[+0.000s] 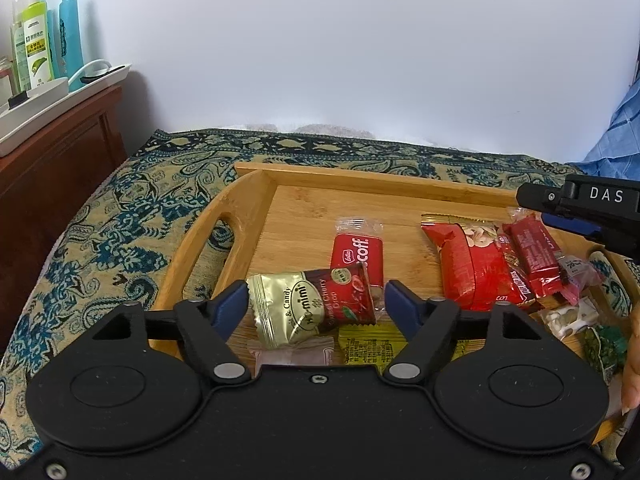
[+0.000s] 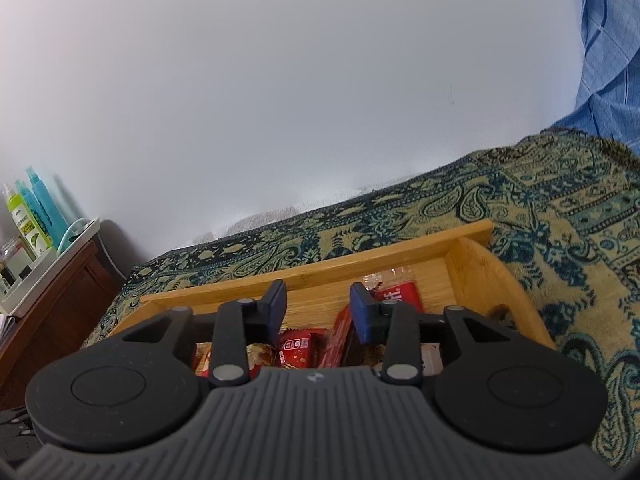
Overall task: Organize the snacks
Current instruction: 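Lower both snacks onto the tray and open both grippers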
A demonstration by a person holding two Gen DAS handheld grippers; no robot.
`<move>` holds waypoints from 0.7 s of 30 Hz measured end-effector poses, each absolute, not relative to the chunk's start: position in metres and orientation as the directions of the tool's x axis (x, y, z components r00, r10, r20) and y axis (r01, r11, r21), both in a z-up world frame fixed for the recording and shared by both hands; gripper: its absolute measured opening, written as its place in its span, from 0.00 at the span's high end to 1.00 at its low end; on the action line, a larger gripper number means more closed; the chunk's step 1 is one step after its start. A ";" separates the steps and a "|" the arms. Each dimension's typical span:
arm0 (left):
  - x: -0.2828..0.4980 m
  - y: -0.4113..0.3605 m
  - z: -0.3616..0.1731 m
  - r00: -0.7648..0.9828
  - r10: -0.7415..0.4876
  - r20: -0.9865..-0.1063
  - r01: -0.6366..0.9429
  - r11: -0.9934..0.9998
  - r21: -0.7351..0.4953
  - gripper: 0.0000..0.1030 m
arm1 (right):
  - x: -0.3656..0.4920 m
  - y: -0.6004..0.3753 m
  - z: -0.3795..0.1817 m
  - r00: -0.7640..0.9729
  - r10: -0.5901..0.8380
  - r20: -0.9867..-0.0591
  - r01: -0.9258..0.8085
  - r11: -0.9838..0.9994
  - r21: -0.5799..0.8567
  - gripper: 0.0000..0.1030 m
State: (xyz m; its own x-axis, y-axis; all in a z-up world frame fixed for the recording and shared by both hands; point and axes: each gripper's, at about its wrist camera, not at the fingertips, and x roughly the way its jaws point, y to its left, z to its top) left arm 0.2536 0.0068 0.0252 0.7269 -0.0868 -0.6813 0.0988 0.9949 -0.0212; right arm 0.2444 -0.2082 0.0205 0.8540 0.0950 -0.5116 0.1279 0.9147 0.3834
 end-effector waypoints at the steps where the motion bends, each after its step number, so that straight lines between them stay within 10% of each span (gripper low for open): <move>1: 0.253 0.007 0.027 0.728 -0.087 -0.680 0.100 0.995 -0.020 0.25 | 0.243 -0.207 0.022 0.856 0.091 -0.509 0.125 0.918 0.376 0.46; 21: 0.211 0.010 0.055 0.752 -0.093 -0.653 0.115 0.993 -0.009 0.09 | 0.192 -0.190 0.055 0.910 0.019 -0.414 0.121 0.943 0.309 0.13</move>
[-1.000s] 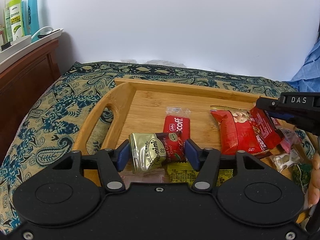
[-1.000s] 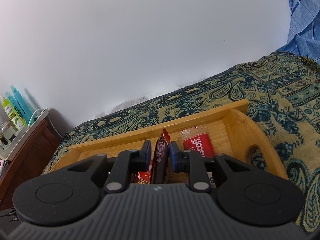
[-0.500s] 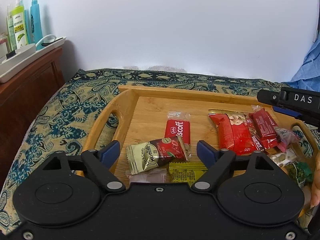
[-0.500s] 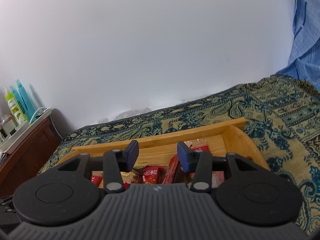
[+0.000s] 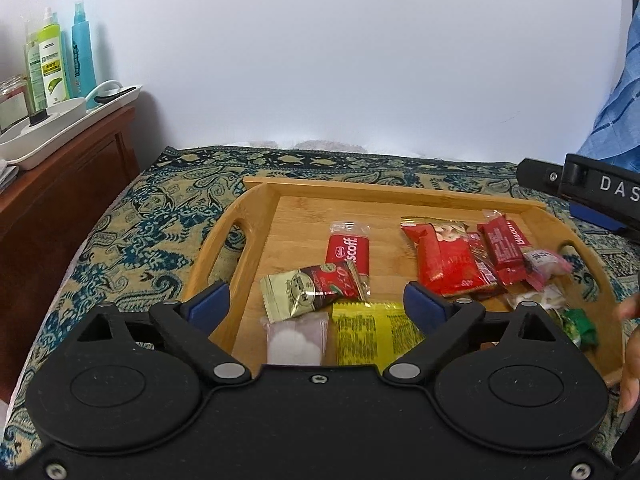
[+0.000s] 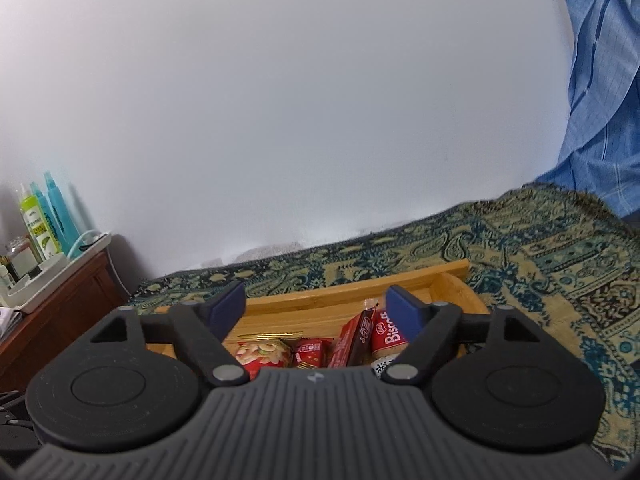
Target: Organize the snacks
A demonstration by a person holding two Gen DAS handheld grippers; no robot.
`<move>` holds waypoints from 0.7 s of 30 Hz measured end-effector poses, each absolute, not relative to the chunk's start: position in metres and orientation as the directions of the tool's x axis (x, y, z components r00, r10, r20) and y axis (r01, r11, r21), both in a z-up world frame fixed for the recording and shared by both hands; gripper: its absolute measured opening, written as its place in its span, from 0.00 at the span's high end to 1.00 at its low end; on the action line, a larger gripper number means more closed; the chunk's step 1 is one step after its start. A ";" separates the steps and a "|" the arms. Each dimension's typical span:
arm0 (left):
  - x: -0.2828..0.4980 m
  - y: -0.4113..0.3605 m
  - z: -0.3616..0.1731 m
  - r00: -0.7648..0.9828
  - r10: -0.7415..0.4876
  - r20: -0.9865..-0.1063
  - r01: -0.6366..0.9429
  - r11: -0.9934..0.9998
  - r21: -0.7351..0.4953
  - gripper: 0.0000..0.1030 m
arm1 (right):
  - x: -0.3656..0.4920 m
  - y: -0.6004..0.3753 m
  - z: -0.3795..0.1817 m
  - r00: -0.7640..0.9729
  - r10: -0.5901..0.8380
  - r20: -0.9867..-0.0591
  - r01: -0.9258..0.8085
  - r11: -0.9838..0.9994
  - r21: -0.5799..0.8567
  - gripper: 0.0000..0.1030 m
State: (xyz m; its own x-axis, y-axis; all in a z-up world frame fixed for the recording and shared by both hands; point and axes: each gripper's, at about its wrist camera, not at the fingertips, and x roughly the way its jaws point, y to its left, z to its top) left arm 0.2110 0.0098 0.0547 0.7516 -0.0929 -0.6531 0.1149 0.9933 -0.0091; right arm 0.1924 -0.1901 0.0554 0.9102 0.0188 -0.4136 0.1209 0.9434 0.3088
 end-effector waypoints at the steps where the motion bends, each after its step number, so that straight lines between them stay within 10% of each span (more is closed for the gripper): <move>1: 0.208 0.010 0.056 0.752 -0.094 -0.653 0.117 0.993 -0.008 0.08 | 0.188 -0.188 0.058 0.914 0.014 -0.406 0.121 0.944 0.306 0.13; 21: 0.128 0.028 0.071 0.759 -0.106 -0.642 0.134 0.991 -0.006 0.04 | 0.089 -0.168 0.067 0.954 -0.041 -0.297 0.136 0.942 0.307 0.00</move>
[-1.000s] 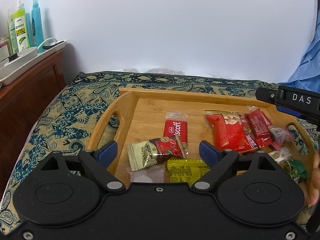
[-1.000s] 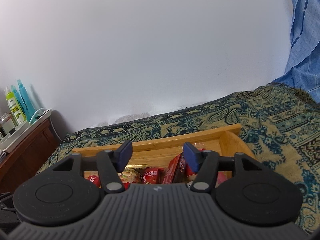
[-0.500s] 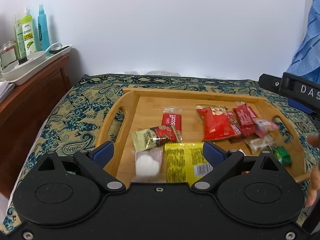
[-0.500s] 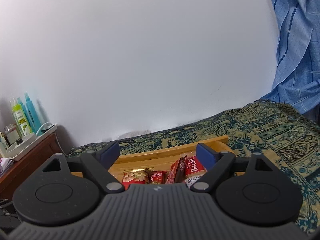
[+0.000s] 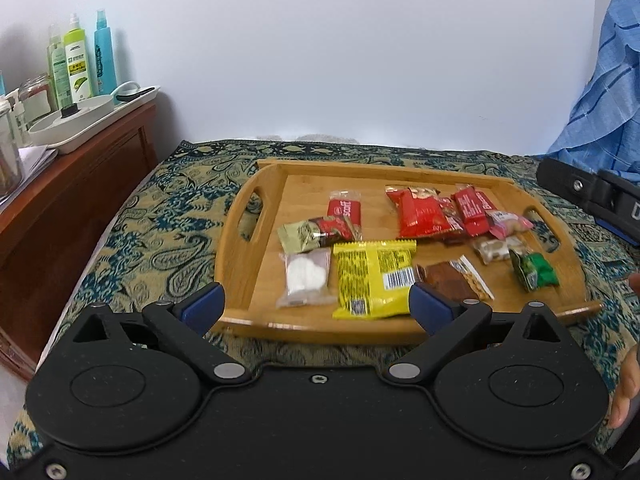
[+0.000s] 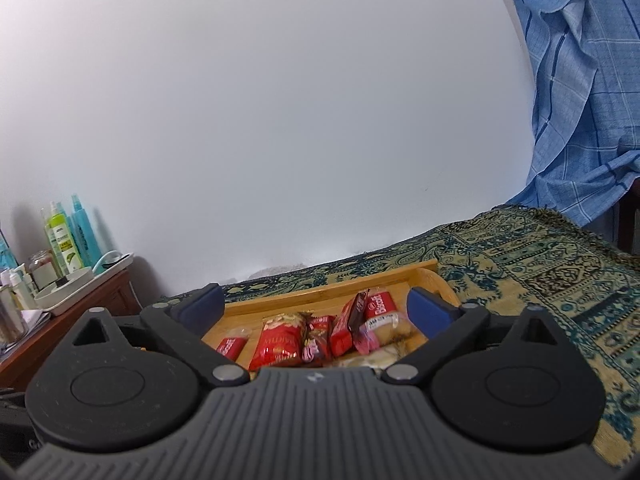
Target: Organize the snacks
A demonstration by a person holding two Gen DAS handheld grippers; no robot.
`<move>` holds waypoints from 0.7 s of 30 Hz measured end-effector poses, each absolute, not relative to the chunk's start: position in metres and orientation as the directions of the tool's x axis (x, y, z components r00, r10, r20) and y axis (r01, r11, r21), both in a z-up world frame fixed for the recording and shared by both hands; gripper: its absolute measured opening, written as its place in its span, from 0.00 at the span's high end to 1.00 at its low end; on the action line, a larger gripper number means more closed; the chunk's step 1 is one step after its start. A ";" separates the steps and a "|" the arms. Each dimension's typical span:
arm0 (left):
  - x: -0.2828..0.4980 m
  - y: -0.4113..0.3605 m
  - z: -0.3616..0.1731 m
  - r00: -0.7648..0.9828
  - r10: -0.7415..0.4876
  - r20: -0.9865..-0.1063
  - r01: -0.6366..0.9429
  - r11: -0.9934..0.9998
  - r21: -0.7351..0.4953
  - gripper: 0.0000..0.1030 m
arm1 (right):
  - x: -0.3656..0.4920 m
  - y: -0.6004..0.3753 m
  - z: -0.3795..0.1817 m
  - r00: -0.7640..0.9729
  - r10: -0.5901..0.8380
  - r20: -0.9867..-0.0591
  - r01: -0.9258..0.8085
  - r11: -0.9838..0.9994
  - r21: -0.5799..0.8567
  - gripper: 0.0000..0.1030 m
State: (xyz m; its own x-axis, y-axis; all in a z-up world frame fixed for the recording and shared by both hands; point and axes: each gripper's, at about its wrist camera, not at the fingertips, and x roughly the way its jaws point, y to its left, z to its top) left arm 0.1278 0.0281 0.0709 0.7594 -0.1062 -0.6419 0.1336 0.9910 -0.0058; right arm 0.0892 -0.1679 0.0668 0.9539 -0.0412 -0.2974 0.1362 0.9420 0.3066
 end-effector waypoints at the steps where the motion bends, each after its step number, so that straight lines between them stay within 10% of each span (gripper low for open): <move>1: 0.124 0.029 0.070 0.760 -0.106 -0.641 0.132 0.991 -0.008 0.04 | 0.085 -0.167 0.067 0.954 -0.043 -0.296 0.137 0.943 0.303 0.00; 21: 0.060 0.034 0.082 0.758 -0.108 -0.643 0.146 0.989 0.006 0.03 | 0.013 -0.142 0.056 0.954 -0.079 -0.288 0.143 0.968 0.208 0.00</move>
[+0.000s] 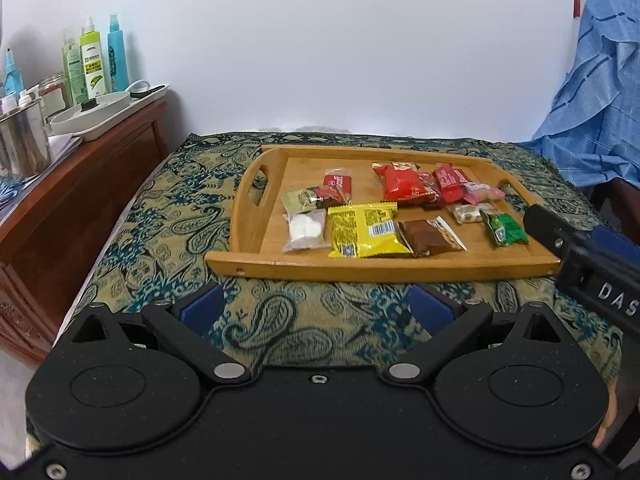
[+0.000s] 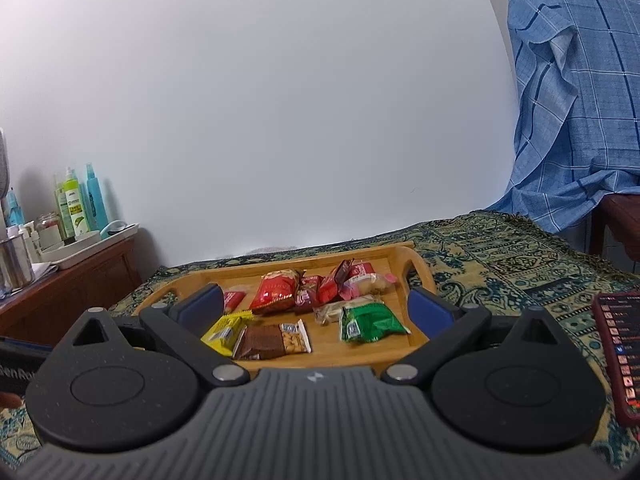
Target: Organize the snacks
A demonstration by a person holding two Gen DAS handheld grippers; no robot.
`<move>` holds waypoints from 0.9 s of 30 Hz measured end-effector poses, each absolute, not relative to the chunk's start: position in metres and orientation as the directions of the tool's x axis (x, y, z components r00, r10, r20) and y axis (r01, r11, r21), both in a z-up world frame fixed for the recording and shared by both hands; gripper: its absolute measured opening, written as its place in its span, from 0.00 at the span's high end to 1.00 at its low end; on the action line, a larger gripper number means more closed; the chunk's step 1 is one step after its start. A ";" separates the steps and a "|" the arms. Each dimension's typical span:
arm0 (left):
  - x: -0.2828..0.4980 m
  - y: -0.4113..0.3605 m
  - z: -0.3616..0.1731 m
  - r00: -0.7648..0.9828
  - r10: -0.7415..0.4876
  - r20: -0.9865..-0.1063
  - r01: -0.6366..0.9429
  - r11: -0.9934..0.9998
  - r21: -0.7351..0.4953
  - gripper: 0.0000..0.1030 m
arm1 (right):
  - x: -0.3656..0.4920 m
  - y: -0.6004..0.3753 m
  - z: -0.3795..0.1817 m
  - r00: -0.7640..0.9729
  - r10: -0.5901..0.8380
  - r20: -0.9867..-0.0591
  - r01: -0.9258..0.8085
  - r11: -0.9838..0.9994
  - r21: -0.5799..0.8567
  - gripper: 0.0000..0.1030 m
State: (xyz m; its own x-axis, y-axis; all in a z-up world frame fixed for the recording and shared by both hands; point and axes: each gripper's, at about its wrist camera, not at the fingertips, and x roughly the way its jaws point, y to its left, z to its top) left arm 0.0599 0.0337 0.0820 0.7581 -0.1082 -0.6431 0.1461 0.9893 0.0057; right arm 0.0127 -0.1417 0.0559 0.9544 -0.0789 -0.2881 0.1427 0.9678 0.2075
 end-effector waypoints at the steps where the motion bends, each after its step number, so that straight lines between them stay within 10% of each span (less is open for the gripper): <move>1: 0.055 0.034 0.083 0.758 -0.110 -0.643 0.147 0.989 0.004 0.03 | 0.009 -0.140 0.055 0.955 -0.080 -0.286 0.142 0.969 0.204 0.00; 27: -0.002 0.051 0.050 0.749 -0.033 -0.662 0.084 0.995 0.045 0.01 | -0.055 -0.108 0.022 0.928 -0.128 -0.351 0.183 0.975 0.128 0.00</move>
State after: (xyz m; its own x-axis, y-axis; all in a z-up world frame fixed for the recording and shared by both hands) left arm -0.0022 0.0510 0.0495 0.7490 -0.0334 -0.6617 0.0843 0.9954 0.0452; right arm -0.0554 -0.1085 0.0217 0.9276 -0.1277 -0.3511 0.1825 0.9749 0.1277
